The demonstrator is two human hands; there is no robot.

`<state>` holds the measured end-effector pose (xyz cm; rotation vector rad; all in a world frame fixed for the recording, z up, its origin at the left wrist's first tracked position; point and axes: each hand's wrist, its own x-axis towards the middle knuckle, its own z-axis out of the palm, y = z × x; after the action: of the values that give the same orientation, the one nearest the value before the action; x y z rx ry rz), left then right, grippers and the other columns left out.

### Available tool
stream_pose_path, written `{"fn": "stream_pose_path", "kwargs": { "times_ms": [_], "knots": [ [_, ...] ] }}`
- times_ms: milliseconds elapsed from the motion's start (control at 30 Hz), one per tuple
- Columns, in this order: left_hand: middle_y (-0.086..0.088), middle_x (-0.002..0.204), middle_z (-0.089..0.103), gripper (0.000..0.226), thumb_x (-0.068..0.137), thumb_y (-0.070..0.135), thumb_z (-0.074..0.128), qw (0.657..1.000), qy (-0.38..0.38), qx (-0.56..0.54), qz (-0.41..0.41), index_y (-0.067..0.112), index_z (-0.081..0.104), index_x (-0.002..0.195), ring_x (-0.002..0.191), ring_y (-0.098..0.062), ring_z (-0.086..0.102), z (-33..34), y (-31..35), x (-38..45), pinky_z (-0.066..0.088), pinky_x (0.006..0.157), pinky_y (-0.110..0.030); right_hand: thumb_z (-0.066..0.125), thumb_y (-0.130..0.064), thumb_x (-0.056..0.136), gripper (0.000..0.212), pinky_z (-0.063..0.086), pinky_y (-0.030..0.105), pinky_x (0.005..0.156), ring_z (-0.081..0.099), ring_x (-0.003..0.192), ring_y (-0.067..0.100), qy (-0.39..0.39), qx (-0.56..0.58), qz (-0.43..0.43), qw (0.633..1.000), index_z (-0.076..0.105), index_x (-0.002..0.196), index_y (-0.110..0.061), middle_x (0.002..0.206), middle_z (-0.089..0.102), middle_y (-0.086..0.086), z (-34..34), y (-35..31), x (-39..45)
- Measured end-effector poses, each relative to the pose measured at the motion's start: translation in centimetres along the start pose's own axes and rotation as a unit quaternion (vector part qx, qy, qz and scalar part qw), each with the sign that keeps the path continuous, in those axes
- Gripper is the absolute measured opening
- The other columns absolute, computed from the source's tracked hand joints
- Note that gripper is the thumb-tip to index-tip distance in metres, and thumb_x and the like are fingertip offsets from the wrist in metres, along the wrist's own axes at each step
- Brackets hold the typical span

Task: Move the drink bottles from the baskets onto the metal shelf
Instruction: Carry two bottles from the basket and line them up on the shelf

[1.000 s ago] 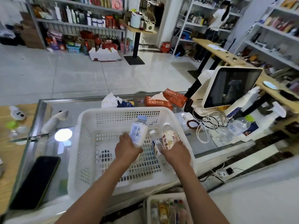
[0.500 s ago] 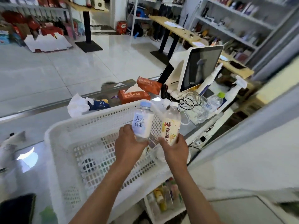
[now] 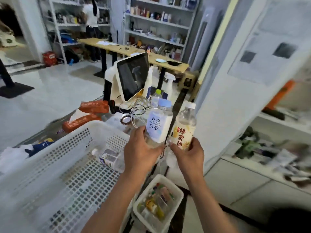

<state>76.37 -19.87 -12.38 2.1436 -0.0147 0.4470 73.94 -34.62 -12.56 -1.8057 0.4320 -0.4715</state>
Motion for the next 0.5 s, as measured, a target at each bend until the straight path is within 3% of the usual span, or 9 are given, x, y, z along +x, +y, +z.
{"fn": "stream_pose_path", "kwargs": {
  "times_ms": [133, 333, 500],
  "knots": [
    [0.007, 0.104, 0.064, 0.068, 0.058, 0.053, 0.082, 0.996, -0.053, -0.037, 0.065, 0.025, 0.057, 0.114, 0.090, -0.016, 0.061, 3.9, 6.4, -4.4, 0.049, 0.071, -0.031, 0.085, -0.019, 0.073, 0.039, 0.052, 0.014, 0.056, 0.067, 0.070, -0.001, 0.062, 0.006, 0.007, 0.998, 0.062, 0.104, -0.019, 0.086, 0.072, -0.008, -9.3, 0.7, -2.5],
    [0.011, 0.101, 0.066, 0.066, 0.056, 0.054, 0.083, 0.967, -0.185, -0.098, 0.144, 0.026, 0.058, 0.110, 0.089, -0.011, 0.062, 9.8, 17.0, -15.5, 0.041, 0.068, -0.023, 0.086, -0.017, 0.071, 0.037, 0.048, 0.012, 0.053, 0.065, 0.063, -0.006, 0.222, -0.012, 0.022, 0.975, 0.060, 0.097, -0.017, 0.081, 0.071, -0.008, -25.4, 3.1, -9.4],
    [0.009, 0.101, 0.066, 0.066, 0.055, 0.055, 0.082, 0.935, -0.265, -0.129, 0.197, 0.026, 0.057, 0.108, 0.089, -0.013, 0.063, 12.7, 24.1, -25.8, 0.048, 0.072, -0.027, 0.086, -0.028, 0.068, 0.040, 0.057, 0.030, 0.069, 0.068, 0.074, 0.003, 0.343, -0.041, 0.054, 0.937, 0.062, 0.100, -0.022, 0.085, 0.071, -0.008, -37.1, 5.6, -16.9]
  ]
}}
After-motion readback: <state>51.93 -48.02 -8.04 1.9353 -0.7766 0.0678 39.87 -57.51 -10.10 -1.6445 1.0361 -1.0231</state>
